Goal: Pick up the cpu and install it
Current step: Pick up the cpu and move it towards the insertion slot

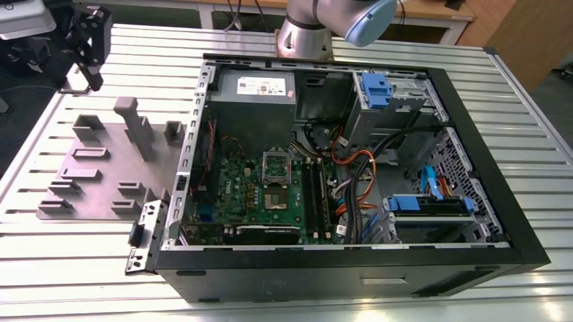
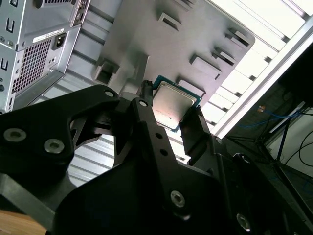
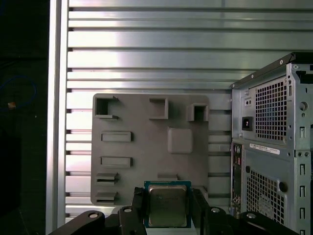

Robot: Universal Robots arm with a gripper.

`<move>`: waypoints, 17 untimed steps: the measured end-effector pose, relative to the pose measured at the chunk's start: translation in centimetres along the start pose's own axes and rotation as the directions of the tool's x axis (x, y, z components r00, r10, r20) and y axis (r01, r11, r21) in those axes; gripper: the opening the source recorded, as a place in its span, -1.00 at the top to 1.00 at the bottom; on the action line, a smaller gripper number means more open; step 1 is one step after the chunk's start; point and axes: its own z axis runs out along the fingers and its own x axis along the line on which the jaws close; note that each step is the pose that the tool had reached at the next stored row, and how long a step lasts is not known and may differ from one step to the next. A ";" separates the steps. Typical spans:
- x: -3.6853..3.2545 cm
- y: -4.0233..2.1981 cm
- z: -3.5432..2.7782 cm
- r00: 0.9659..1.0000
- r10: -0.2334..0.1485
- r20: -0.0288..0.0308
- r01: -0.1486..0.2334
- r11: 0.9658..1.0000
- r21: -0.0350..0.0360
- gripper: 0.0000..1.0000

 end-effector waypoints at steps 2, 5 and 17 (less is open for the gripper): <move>-0.03 0.00 0.00 1.000 0.000 0.000 0.000 1.000 0.000 0.05; -0.42 0.00 0.00 1.000 0.000 0.000 0.000 1.000 0.000 0.05; -0.59 0.00 -0.01 1.000 0.000 0.000 0.000 1.000 0.000 0.05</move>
